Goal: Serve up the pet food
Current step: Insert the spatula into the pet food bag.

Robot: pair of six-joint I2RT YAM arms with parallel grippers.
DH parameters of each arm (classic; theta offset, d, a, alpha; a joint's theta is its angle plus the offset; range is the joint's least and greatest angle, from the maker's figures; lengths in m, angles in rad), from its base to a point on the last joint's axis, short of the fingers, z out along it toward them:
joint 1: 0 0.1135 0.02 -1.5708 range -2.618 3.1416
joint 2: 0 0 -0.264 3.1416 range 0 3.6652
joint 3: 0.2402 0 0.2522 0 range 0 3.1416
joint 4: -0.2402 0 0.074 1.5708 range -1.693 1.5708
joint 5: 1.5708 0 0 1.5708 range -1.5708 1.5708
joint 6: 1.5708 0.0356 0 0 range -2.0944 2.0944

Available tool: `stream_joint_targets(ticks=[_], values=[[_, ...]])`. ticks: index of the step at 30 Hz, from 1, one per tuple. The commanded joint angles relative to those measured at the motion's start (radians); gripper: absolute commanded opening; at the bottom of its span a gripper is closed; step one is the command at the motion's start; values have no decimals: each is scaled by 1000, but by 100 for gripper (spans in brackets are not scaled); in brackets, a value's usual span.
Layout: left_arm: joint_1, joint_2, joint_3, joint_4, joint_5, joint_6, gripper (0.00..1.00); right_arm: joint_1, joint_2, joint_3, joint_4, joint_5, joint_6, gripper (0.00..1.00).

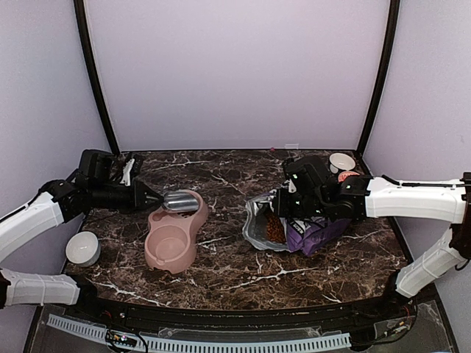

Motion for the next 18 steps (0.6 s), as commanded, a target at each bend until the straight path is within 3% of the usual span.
stream_joint_targets(ticks=[1,8,18], values=[[-49,-52,-38,87,107,2,0,-27,-18,-12,12,51,12,0],[-136,-13,-33,178,184,3,0,-27,-13,-10,15,47,14,0],[-286,142,54,229,187,42,0,-27,-21,-6,1,61,10,0]])
